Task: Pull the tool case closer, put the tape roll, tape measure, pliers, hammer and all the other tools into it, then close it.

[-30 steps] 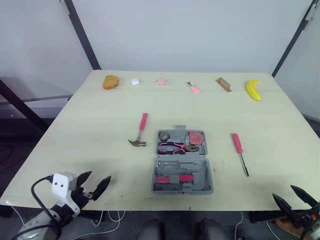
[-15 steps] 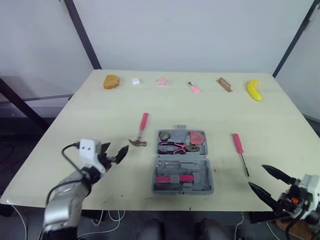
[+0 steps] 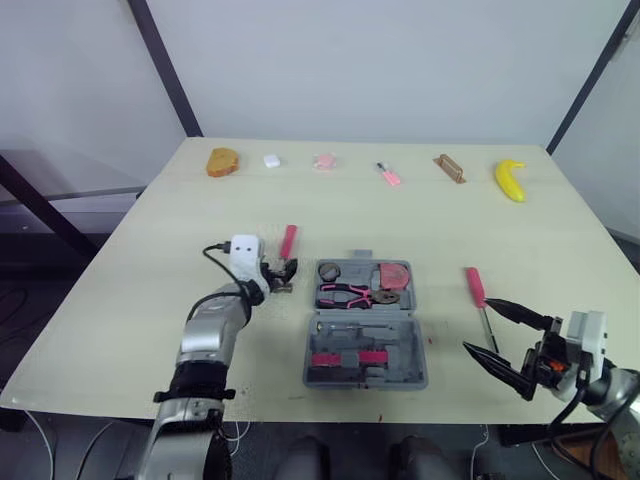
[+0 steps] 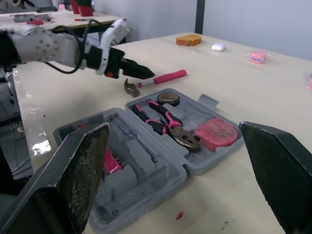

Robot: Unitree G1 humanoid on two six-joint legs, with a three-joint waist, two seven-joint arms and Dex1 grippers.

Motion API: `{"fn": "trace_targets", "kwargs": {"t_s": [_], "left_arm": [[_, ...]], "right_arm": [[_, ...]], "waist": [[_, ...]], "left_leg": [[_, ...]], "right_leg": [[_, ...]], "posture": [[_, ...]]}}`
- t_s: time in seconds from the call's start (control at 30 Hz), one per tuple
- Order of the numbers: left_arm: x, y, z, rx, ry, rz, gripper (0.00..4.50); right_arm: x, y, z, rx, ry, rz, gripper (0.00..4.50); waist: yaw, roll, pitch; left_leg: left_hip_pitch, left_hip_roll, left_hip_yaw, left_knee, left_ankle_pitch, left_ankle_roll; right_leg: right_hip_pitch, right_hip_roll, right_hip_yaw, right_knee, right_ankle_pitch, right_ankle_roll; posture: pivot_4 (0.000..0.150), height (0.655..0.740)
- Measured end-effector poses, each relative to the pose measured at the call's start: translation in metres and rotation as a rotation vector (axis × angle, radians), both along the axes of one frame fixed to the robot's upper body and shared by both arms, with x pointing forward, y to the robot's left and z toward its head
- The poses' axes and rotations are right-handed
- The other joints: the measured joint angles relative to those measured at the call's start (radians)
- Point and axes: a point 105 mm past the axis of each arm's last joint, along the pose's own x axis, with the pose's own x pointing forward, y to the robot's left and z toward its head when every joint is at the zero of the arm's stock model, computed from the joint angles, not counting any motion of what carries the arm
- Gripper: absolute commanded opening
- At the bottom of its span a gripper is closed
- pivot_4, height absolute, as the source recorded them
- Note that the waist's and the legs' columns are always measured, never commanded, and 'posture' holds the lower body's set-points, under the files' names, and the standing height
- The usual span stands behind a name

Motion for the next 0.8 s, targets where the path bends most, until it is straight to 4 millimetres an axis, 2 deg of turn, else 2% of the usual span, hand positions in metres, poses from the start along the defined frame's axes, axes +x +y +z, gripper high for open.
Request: {"fn": "trace_targets", "kwargs": {"t_s": [0.03,0.1,0.17,0.2,0.27,0.3,0.37,0.47,0.5,0.7,0.8], "left_arm": [[0.002,-0.001,-0.001,0.001,0.008,0.002,4.47],[0.005,0.000,-0.006,0.011,0.046,0.020,3.98],[0.006,0.001,-0.011,0.025,0.070,0.027,3.80],[0.005,0.002,-0.016,0.027,0.091,0.038,3.08],[0.005,0.001,-0.015,0.027,0.091,0.039,2.91],[0.007,0.001,-0.016,0.025,0.101,0.046,2.35],[0.008,0.002,-0.016,0.034,0.108,0.061,1.70],[0.009,0.005,-0.016,0.042,0.117,0.079,0.27],[0.009,0.005,-0.015,0.043,0.116,0.083,0.06],[0.008,0.007,-0.015,0.054,0.119,0.091,0.06],[-0.001,0.009,-0.015,0.064,0.120,0.091,0.06]], "right_arm": [[0.000,0.001,0.000,-0.002,-0.001,0.002,4.50],[0.000,0.001,-0.001,-0.003,-0.001,0.001,4.50],[0.000,0.002,-0.001,-0.001,-0.005,0.000,4.50],[0.000,0.002,-0.001,-0.004,-0.011,-0.001,4.50],[0.000,0.003,-0.001,-0.005,-0.011,0.000,4.50],[0.001,0.005,-0.003,-0.016,-0.012,0.007,4.50],[0.003,0.006,-0.005,-0.020,-0.012,0.011,4.50],[0.006,0.006,-0.004,-0.024,-0.017,0.009,4.50],[0.007,0.006,-0.004,-0.026,-0.022,0.009,4.50],[0.008,0.009,-0.004,-0.022,-0.033,0.018,4.50],[0.008,0.010,-0.004,-0.021,-0.030,0.026,4.50]], "waist": [[-0.002,0.000,0.000],[-0.004,0.000,0.000],[-0.005,0.000,0.000],[-0.003,-0.001,0.000],[-0.003,-0.001,0.000],[-0.001,-0.001,0.000],[-0.001,-0.001,0.000],[0.000,-0.001,0.000],[0.000,-0.001,0.000],[-0.001,-0.001,0.000],[-0.007,-0.001,0.000]], "left_leg": [[0.000,0.000,0.000,0.000,0.000,0.000],[0.000,0.000,0.000,0.000,0.000,0.000],[0.000,0.000,0.000,0.000,0.000,0.000],[0.000,0.000,-0.001,0.000,0.000,0.000],[0.000,0.000,-0.001,0.000,0.000,0.000],[0.000,0.000,0.000,0.000,0.000,0.000],[0.000,0.000,0.000,0.000,0.000,0.000],[0.000,0.000,0.000,0.000,0.000,0.000],[0.000,0.000,0.000,0.000,0.000,0.000],[0.000,0.000,-0.001,0.000,0.000,0.000],[0.000,0.000,0.000,0.000,0.000,0.000]], "right_leg": [[0.000,0.000,0.000,0.000,0.000,0.000],[0.000,0.000,0.000,0.000,0.000,0.000],[0.000,0.000,0.000,0.000,0.000,0.000],[-0.001,0.000,0.000,0.000,0.000,0.000],[-0.001,0.000,0.000,0.000,0.000,0.000],[-0.001,0.000,0.000,0.000,0.000,0.000],[0.000,0.000,0.000,0.000,0.000,0.000],[0.000,0.000,0.000,0.000,0.000,0.000],[0.000,0.000,0.000,0.000,0.000,0.000],[0.000,0.000,0.000,0.001,0.000,0.000],[-0.001,0.000,0.001,0.001,0.000,0.000]], "posture": [[0.150,0.7400],[0.150,0.7400],[0.150,0.7400],[0.150,0.7400],[0.150,0.7400],[0.150,0.7400],[0.150,0.7400],[0.150,0.7400],[0.150,0.7400],[0.150,0.7400],[0.150,0.7400]]}}
